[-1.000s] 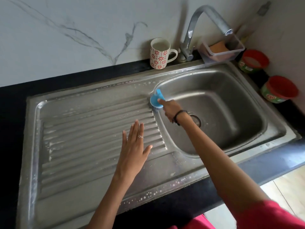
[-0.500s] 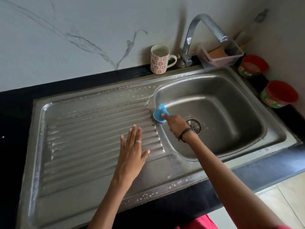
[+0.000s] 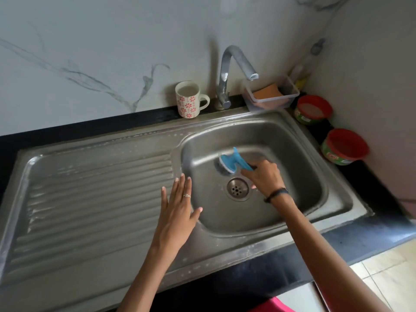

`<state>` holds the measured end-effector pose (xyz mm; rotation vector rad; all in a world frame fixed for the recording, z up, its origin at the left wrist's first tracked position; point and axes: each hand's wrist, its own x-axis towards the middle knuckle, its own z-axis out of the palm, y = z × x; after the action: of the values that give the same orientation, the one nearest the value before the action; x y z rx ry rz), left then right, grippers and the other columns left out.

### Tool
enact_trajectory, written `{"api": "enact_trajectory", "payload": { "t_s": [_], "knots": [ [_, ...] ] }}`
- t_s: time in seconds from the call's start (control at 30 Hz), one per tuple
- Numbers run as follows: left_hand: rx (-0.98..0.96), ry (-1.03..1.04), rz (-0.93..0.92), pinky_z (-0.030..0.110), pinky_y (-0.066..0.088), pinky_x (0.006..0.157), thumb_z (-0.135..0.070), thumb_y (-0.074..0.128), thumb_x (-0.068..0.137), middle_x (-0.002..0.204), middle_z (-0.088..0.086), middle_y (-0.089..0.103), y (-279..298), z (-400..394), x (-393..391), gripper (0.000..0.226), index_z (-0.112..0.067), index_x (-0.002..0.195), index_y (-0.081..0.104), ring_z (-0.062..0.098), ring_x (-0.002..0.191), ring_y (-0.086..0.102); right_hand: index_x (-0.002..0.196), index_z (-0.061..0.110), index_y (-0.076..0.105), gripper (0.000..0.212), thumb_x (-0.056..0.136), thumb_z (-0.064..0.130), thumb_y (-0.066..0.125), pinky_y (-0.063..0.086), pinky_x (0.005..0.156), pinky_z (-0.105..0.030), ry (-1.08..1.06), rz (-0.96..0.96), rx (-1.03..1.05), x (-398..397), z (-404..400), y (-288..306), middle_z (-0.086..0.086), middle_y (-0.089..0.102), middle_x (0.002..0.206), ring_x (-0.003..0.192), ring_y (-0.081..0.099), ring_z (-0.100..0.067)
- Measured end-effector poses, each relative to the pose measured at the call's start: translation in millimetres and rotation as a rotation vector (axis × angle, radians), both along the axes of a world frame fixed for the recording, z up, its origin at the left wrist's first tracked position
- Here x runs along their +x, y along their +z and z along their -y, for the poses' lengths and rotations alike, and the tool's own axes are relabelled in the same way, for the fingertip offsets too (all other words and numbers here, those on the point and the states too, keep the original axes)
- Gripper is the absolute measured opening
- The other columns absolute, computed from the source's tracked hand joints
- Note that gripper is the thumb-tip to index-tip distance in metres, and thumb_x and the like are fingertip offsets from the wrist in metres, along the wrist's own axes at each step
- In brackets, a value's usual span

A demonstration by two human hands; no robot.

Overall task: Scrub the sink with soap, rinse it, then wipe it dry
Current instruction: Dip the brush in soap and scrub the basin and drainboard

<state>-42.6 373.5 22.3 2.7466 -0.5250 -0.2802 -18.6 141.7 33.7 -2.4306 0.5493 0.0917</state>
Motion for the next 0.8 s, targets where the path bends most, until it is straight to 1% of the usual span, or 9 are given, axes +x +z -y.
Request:
{"api": "enact_trajectory", "payload": {
  "t_s": [0.1,0.17,0.23,0.3,0.4,0.47,0.63,0.7,0.8],
  "knots": [
    [-0.013,-0.037,0.023,0.032,-0.026,0.104,-0.043,0.037,0.097,0.142,-0.002,-0.03,0.7,36.1,-3.1,0.077,-0.014,0.135,-0.024,0.015,0.135,-0.027,0.1,0.017,0.072,0.026,0.082,0.034,0.063,0.039,0.066,-0.032,-0.053,0.004,-0.1,-24.0,45.3,4.1,-0.018,0.062,0.095,0.092,0.06,-0.037],
    [0.0,-0.084,0.016,0.033,-0.026,0.104,-0.048,0.035,0.095,0.143,-0.002,-0.033,-1.8,59.9,-5.7,0.08,-0.017,0.134,-0.027,0.015,0.135,-0.03,0.1,0.015,0.072,0.029,0.082,0.037,0.064,0.037,0.065,-0.032,-0.091,0.0,-0.137,-35.5,74.8,2.0,-0.019,0.062,0.093,0.091,0.059,-0.037],
    [0.019,-0.135,0.007,0.033,-0.026,0.104,-0.054,0.034,0.093,0.143,-0.001,-0.036,-6.9,86.4,-6.8,0.084,-0.017,0.134,-0.03,0.014,0.133,-0.032,0.104,0.021,0.072,0.028,0.08,0.036,0.067,0.042,0.069,-0.034,-0.15,0.041,-0.116,-46.6,101.3,1.3,-0.016,0.068,0.093,0.094,0.061,-0.036],
    [0.038,-0.185,0.0,0.034,-0.027,0.103,-0.059,0.035,0.09,0.141,0.0,-0.039,-10.7,112.4,-7.2,0.089,-0.018,0.133,-0.032,0.015,0.133,-0.033,0.109,0.027,0.07,0.032,0.077,0.031,0.071,0.047,0.077,-0.035,-0.211,0.103,-0.067,-58.6,122.5,1.3,-0.011,0.072,0.099,0.098,0.064,-0.031],
    [0.061,-0.274,0.017,0.035,-0.029,0.102,-0.07,0.027,0.08,0.141,0.002,-0.041,-16.0,156.8,-7.3,0.097,-0.016,0.134,-0.033,0.017,0.134,-0.032,0.11,0.021,0.07,0.037,0.074,0.028,0.076,0.05,0.083,-0.038,-0.351,0.148,-0.017,-81.6,157.2,0.5,-0.012,0.072,0.095,0.094,0.066,-0.03],
    [0.05,-0.328,0.023,0.034,-0.029,0.101,-0.072,0.025,0.075,0.141,0.002,-0.041,-16.4,184.0,-6.7,0.099,-0.016,0.133,-0.033,0.017,0.132,-0.033,0.107,0.016,0.071,0.036,0.073,0.028,0.077,0.05,0.083,-0.035,-0.437,0.16,-0.01,-98.0,181.5,-3.5,-0.012,0.072,0.095,0.094,0.066,-0.027],
    [0.031,-0.427,0.026,0.034,-0.026,0.103,-0.07,0.04,0.081,0.14,0.004,-0.038,-16.9,240.0,-9.2,0.103,-0.015,0.133,-0.031,0.017,0.131,-0.033,0.102,0.012,0.073,0.03,0.076,0.027,0.075,0.048,0.077,-0.035,-0.61,0.122,-0.015,-127.9,236.0,-5.8,-0.017,0.073,0.09,0.092,0.066,-0.032],
    [0.038,-0.451,0.025,0.034,-0.026,0.104,-0.069,0.039,0.082,0.14,0.006,-0.038,-18.3,255.0,-10.0,0.103,-0.014,0.133,-0.031,0.018,0.131,-0.033,0.104,0.011,0.072,0.031,0.077,0.026,0.074,0.045,0.075,-0.03,-0.636,0.125,0.01,-131.5,248.6,-9.6,-0.017,0.073,0.091,0.09,0.066,-0.031],
    [0.056,-0.502,0.035,0.034,-0.025,0.104,-0.071,0.031,0.079,0.14,0.008,-0.036,-21.0,271.4,-10.7,0.1,-0.012,0.134,-0.029,0.021,0.135,-0.029,0.106,0.01,0.071,0.03,0.079,0.024,0.072,0.044,0.076,-0.027,-0.652,0.149,0.009,-132.9,259.2,-19.2,-0.016,0.072,0.097,0.092,0.066,-0.03]
  ]
}}
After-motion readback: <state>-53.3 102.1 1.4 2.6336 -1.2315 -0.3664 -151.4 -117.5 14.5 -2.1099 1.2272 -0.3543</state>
